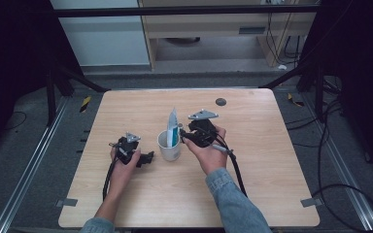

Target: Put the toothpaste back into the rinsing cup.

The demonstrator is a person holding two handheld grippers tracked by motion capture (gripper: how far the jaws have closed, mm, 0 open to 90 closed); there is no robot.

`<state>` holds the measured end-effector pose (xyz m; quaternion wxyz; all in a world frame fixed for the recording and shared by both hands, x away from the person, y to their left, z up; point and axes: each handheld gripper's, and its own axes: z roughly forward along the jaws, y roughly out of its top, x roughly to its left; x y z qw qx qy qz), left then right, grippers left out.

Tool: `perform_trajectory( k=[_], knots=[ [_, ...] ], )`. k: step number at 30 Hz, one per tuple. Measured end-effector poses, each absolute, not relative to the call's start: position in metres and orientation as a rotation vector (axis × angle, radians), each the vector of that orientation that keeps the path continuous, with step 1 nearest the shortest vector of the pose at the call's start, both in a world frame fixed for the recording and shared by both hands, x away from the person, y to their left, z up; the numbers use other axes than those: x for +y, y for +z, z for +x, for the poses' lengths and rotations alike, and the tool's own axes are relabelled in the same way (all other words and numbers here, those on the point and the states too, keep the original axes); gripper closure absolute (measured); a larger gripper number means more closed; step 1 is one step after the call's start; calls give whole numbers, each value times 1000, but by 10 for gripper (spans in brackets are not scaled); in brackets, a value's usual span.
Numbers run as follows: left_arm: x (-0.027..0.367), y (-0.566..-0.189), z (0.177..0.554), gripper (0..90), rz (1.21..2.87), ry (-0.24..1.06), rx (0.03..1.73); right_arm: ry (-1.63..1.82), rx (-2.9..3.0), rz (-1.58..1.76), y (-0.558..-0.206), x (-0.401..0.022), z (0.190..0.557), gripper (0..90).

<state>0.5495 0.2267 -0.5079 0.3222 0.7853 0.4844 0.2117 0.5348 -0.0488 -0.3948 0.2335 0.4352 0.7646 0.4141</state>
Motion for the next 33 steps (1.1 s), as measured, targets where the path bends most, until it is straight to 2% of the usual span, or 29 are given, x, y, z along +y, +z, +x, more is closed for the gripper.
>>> perform_trajectory(
  k=[11,15,27,33],
  knots=[
    [227,-508,550,0,2061,555,1273,1091,2079,1195,-391,-80,536,336],
    [227,-508,550,0,2061,555,1273,1089,2091,1201,-393,-94,537,290],
    [227,-508,550,0,2063,556,1272,1024,2153,1280,-418,-136,537,120],
    [227,-508,549,0,2063,556,1272,971,2170,1310,-435,-152,536,120]
  ],
)
